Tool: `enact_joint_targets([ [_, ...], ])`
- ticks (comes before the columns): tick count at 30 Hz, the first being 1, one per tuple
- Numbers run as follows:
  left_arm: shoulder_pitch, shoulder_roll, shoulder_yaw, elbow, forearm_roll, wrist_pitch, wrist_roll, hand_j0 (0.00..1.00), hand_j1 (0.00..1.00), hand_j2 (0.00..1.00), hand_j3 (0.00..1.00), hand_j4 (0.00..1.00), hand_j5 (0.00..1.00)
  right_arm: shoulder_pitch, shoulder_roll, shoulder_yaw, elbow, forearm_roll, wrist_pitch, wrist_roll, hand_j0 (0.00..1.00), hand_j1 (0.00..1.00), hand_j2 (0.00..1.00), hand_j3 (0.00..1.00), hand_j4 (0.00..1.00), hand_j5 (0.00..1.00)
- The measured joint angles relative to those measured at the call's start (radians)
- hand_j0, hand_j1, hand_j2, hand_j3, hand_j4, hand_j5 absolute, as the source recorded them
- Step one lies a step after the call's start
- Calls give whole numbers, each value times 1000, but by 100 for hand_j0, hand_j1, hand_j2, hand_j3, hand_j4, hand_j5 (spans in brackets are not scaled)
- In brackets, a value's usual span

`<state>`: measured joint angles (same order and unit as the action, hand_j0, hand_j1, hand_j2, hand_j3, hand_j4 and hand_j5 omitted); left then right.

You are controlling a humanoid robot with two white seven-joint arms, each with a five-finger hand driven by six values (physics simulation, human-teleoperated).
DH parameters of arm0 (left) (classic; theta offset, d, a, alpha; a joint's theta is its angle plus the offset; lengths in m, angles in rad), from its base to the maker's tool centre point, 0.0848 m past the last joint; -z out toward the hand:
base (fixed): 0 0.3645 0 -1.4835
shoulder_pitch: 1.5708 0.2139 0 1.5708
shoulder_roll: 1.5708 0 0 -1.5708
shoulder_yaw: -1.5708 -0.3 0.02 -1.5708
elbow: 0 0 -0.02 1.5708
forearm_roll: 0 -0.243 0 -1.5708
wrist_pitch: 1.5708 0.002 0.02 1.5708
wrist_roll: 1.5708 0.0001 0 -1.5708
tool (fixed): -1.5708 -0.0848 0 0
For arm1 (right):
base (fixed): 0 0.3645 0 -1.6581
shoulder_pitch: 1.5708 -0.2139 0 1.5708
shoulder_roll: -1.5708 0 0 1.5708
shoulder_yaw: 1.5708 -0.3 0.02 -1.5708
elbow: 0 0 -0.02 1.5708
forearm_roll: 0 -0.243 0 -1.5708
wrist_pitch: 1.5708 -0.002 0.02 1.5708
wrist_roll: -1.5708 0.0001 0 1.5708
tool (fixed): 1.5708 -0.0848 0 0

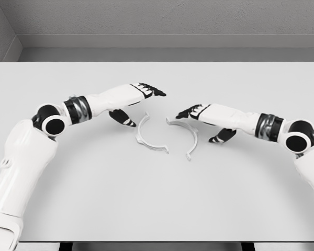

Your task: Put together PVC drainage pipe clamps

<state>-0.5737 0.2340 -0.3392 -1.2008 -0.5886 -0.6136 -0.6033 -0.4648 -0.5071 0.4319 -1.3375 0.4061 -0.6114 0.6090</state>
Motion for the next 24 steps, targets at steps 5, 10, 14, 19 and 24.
enact_joint_targets([
  [5, -37, 3, 9, 52, -4, 0, -1, 100, 100, 100, 100, 100, 100, 29, -6, -5, -46, 4, -2, 2, 100, 100, 100, 100, 100, 100],
  [10, -38, -1, 13, 109, -28, 0, -1, 100, 100, 100, 100, 100, 100, 35, -6, -5, -76, 4, -2, 2, 100, 100, 100, 100, 100, 100],
  [14, -52, -3, 14, 139, -35, 0, -2, 100, 100, 100, 100, 100, 100, 31, -2, -3, -81, 4, -2, 2, 100, 100, 100, 100, 100, 100],
  [19, -52, -5, 14, 148, -37, 0, -2, 100, 100, 100, 100, 100, 100, 38, -71, -117, -54, 2, -3, 2, 100, 100, 100, 100, 100, 100],
  [24, -55, -32, 11, 150, -60, 0, -2, 100, 100, 100, 100, 100, 100, 41, -159, -226, -14, -3, -2, 2, 100, 100, 100, 100, 100, 100],
])
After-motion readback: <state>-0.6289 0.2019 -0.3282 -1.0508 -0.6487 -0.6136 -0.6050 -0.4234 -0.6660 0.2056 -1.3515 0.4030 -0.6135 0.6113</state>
